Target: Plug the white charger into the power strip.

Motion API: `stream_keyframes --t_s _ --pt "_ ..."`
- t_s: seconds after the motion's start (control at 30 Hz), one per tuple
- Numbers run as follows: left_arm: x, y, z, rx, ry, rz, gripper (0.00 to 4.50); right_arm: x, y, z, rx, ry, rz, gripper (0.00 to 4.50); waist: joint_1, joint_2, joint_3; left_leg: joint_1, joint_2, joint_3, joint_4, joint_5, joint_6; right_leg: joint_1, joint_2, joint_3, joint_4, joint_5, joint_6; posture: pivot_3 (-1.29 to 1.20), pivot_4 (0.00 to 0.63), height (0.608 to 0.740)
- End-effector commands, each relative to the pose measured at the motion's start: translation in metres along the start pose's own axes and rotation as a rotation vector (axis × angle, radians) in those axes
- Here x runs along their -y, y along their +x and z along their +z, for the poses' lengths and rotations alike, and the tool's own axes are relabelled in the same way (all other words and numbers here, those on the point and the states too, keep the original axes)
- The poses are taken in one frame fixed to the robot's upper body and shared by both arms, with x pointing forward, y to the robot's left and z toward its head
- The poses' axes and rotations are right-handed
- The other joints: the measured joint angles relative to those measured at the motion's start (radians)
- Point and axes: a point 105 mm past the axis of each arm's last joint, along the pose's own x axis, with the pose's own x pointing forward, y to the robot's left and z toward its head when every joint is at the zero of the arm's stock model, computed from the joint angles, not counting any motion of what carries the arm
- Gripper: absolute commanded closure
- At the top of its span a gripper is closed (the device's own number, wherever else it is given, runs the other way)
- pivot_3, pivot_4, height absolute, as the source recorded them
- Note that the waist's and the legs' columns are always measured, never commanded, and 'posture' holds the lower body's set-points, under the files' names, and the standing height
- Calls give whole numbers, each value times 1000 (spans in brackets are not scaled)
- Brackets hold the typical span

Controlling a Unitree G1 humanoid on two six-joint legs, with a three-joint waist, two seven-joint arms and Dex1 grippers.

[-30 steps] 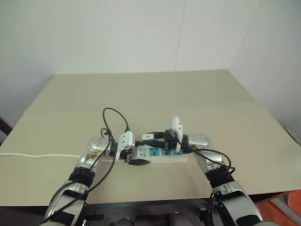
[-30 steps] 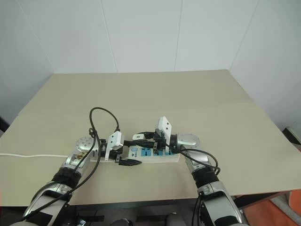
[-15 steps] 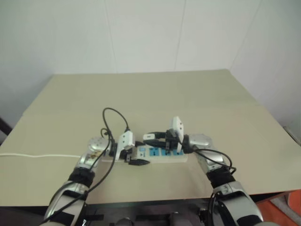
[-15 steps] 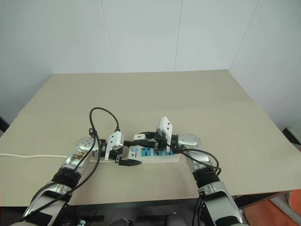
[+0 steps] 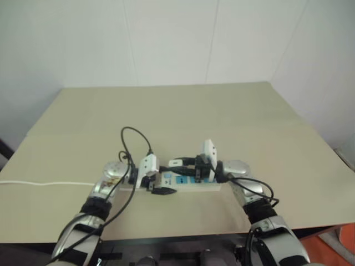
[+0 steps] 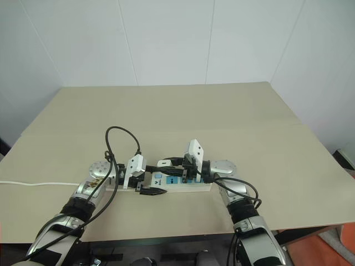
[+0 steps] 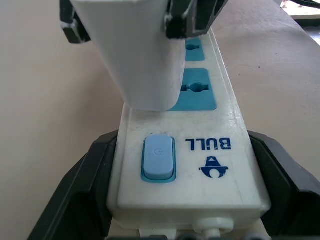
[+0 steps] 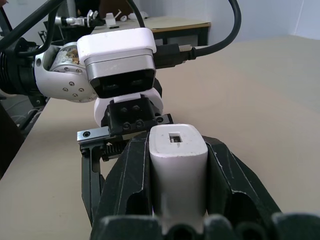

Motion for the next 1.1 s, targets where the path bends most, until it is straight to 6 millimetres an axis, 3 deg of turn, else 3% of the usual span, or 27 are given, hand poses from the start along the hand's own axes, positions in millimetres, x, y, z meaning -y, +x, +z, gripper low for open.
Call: stream_keyframes --t_s 0.03,1.1 --pt "9 -5 -13 -53 -26 -28 1205 5 -1 5 18 -29 -10 3378 -1 0 0 0 0 0 0 0 0 0 0 0 0 0 0 0 150 740" --pt "16 -30 -15 -63 -48 12 1205 7 -21 -18 -30 -17 47 3378 -1 0 0 1 0 0 -1 0 0 0 0 0 0 0 -1 0 150 740"
